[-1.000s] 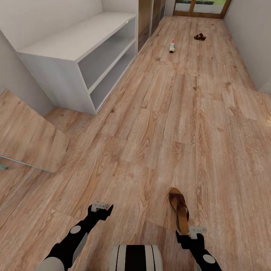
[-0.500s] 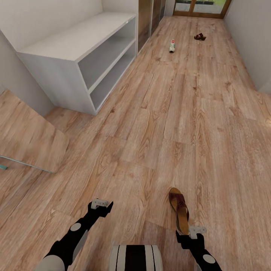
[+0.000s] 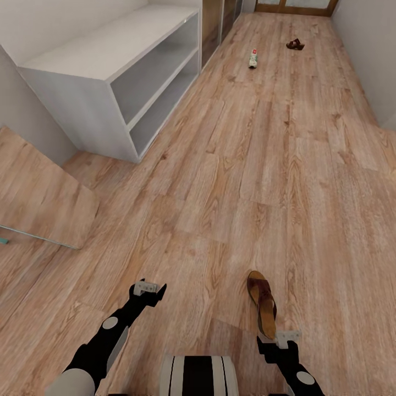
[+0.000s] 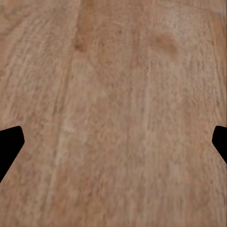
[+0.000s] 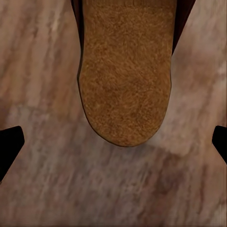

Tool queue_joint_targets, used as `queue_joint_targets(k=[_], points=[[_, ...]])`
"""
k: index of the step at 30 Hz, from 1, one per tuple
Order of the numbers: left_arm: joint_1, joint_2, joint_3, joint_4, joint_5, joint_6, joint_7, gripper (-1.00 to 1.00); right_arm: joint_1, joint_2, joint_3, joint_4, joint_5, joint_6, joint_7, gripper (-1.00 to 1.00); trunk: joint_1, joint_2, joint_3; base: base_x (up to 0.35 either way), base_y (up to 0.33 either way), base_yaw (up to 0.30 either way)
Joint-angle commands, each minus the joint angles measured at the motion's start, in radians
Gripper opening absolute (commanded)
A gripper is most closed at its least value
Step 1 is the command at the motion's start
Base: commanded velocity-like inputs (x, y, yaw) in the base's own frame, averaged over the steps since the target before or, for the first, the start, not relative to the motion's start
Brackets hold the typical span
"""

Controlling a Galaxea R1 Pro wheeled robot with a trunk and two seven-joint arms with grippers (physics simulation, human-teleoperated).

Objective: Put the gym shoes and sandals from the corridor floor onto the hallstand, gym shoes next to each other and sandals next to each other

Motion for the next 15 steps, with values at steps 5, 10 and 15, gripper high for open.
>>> queue_joint_targets(k=[5,10,15], points=[[-0.001,-0.001,0.002,-0.005,-0.004,-0.003,-0.011,1.00,0.000,0.000,0.000,0.000,0.001,-0.003,0.000,1.00,0.002,-0.001,-0.020,0.000,0.000,0.000],[-0.001,0.000,0.001,-0.008,-0.004,-0.002,-0.015,1.00,0.000,0.000,0.000,-0.001,0.001,-0.003,0.000,1.00,0.004,-0.003,-0.039,0.000,0.000,0.000],[-0.002,-0.001,0.001,-0.009,-0.004,-0.003,-0.016,1.00,0.000,0.000,0.000,-0.001,0.001,-0.003,0.000,1.00,0.007,-0.004,-0.059,0.000,0.000,0.000]])
